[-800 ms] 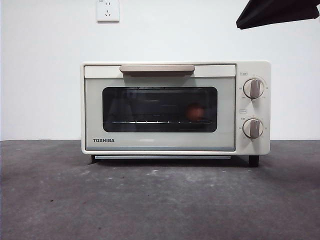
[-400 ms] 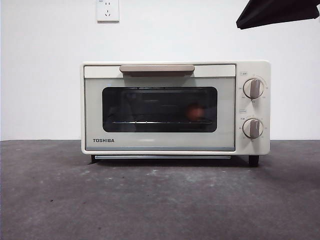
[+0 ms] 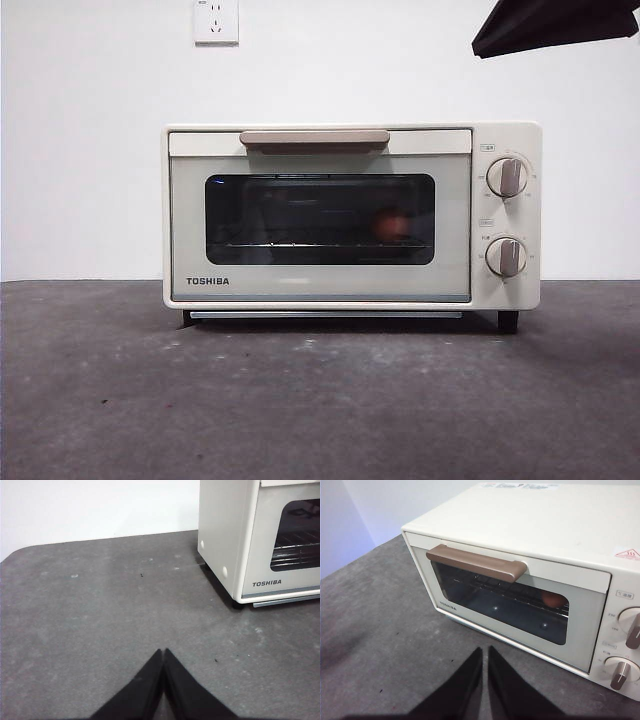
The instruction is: Eggoven
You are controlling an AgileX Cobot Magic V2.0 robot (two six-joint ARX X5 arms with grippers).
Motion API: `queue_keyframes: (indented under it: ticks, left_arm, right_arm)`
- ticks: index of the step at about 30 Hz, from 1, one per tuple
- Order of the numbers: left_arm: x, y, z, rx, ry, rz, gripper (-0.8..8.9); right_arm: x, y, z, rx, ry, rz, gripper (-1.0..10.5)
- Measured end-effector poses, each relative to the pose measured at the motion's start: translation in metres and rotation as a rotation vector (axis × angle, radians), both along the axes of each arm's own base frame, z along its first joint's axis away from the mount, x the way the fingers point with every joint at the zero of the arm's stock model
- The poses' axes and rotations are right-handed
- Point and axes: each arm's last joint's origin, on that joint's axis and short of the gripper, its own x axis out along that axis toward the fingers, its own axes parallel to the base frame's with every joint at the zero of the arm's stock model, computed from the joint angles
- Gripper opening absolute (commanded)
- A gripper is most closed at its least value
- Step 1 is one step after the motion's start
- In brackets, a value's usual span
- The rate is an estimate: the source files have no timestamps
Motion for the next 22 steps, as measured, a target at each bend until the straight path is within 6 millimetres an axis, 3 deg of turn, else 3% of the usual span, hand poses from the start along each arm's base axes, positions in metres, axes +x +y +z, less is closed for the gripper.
queue_keyframes:
  ticks: [22]
  left_arm:
    - [0.0, 0.0001, 0.0001, -0.032, 0.004, 0.006, 0.06]
  right_arm:
    - [0.0, 0.0, -0.0001, 0.0, 0.001, 0.0, 0.0]
